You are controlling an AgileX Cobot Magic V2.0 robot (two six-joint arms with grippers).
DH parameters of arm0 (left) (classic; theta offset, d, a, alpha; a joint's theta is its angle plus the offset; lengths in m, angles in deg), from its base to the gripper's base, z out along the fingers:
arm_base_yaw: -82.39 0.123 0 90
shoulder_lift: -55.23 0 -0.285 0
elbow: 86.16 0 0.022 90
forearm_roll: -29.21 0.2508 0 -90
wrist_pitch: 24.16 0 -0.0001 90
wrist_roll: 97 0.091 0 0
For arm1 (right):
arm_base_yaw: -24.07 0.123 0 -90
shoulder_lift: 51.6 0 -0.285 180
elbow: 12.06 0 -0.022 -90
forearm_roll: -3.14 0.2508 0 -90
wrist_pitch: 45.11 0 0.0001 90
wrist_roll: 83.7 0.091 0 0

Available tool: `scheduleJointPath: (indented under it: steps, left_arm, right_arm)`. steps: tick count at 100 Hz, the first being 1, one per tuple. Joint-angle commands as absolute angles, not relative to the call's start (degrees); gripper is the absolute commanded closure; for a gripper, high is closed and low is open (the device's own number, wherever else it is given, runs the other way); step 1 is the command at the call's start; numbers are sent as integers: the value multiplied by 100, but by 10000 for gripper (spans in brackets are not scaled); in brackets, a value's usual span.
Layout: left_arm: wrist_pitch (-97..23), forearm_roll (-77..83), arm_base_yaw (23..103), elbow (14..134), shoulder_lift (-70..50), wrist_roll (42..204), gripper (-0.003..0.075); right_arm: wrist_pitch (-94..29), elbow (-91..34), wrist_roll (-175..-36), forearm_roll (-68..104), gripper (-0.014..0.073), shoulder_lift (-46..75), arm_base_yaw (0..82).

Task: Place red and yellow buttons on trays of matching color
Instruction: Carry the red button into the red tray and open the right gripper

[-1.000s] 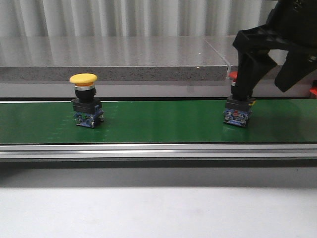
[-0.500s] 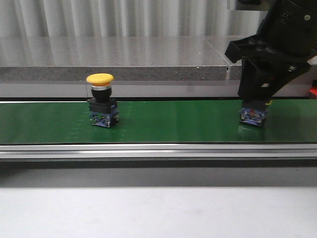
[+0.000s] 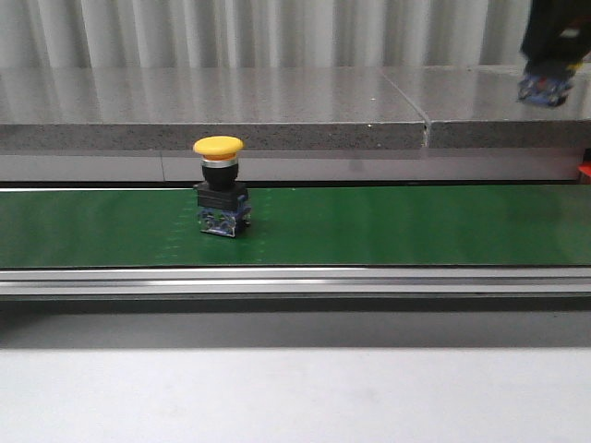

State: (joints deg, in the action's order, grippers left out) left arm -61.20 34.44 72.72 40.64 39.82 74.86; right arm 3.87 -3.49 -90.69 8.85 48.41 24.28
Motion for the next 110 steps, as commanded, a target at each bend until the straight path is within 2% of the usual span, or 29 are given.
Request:
scheduleJointPath:
  steps: [1, 22, 46, 74, 110]
  left_arm:
    - [-5716, 3411, 7234, 4214, 3914, 7436, 741]
    - [-5716, 3411, 7234, 4214, 3914, 7436, 741]
    - [-5716, 3411, 7234, 4214, 3914, 7436, 741]
    - [-5716, 3411, 7234, 4214, 3914, 7436, 741]
    - [-5716, 3411, 7234, 4214, 3914, 7436, 741]
  right_arm:
    - [152, 252, -9101, 813, 464, 4676, 1872]
    - [156, 1161, -9085, 819, 464, 5257, 652]
    - [97, 1792, -9078, 825, 464, 6163, -52]
    - [-7, 2080, -9071, 852, 464, 6989, -368]
    - [-463, 2251, -9071, 932, 464, 7689, -391]
